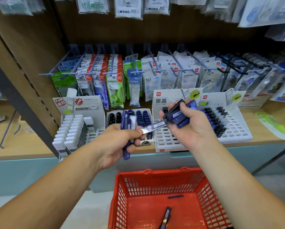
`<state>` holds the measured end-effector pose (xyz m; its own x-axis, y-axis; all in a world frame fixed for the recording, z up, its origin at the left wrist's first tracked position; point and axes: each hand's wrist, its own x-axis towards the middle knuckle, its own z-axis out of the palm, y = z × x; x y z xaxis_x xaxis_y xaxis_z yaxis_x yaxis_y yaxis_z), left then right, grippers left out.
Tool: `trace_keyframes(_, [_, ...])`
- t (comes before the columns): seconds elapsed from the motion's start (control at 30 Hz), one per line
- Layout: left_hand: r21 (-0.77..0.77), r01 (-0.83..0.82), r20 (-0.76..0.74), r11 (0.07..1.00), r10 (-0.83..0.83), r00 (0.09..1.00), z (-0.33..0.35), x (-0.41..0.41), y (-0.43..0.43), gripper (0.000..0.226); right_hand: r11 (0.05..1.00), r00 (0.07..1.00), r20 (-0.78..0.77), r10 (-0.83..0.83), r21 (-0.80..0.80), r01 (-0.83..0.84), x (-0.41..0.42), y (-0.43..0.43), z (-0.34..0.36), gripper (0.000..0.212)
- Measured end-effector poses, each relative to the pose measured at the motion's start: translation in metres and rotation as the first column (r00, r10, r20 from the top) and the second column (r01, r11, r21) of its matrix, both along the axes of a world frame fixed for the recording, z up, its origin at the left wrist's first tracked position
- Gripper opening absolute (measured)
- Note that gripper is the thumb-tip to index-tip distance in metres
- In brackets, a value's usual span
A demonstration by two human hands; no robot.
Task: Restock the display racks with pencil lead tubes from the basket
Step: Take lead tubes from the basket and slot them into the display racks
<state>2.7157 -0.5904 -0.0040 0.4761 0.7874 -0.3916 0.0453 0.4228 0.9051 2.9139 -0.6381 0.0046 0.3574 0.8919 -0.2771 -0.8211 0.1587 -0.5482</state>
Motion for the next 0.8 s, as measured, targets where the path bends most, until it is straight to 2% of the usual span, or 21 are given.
trace_keyframes(0.1, [0.189, -0.04, -0.144, 0.981, 0.068, 0.987, -0.002, -0.01, 0.01, 0.009, 0.996, 0.998, 0.062, 0.016, -0.094, -0.01, 0.002, 0.002, -0.006, 0.016])
trace_keyframes(0.17, [0.353, -0.085, -0.171, 0.932, 0.153, 0.973, -0.003, -0.018, 0.018, 0.008, 0.979, 0.989, 0.122, 0.087, -0.193, -0.063, -0.004, 0.002, -0.012, 0.016])
trace_keyframes(0.23, [0.537, -0.076, -0.246, 0.84, 0.243, 0.938, -0.005, -0.025, 0.025, 0.007, 0.954, 0.973, 0.151, 0.174, -0.272, -0.129, -0.013, 0.002, -0.017, 0.017])
trace_keyframes(0.33, [0.725, 0.113, -0.426, 0.679, 0.314, 0.848, -0.005, -0.033, 0.031, 0.007, 0.927, 0.941, 0.191, 0.279, -0.31, -0.212, -0.028, 0.003, -0.019, 0.016])
trace_keyframes(0.43, [0.749, 0.228, -0.505, 0.622, 0.312, 0.805, -0.007, -0.036, 0.034, 0.014, 0.91, 0.912, 0.229, 0.34, -0.327, -0.256, -0.032, 0.004, -0.022, 0.013])
trace_keyframes(0.5, [0.721, 0.23, -0.512, 0.654, 0.278, 0.813, -0.009, -0.038, 0.036, 0.01, 0.888, 0.886, 0.249, 0.392, -0.356, -0.293, -0.032, 0.002, -0.024, 0.016])
trace_keyframes(0.6, [0.662, 0.114, -0.409, 0.741, 0.229, 0.884, -0.012, -0.04, 0.039, 0.005, 0.845, 0.818, 0.327, 0.474, -0.43, -0.317, -0.037, -0.002, -0.03, 0.008])
trace_keyframes(0.73, [0.612, 0.084, -0.368, 0.786, 0.19, 0.91, -0.01, -0.036, 0.041, 0.029, 0.805, 0.768, 0.338, 0.545, -0.468, -0.365, -0.046, -0.003, -0.038, 0.008])
trace_keyframes(0.8, [0.575, 0.074, -0.333, 0.815, 0.15, 0.931, -0.007, -0.035, 0.039, 0.032, 0.804, 0.748, 0.364, 0.554, -0.467, -0.368, -0.05, -0.001, -0.041, 0.01])
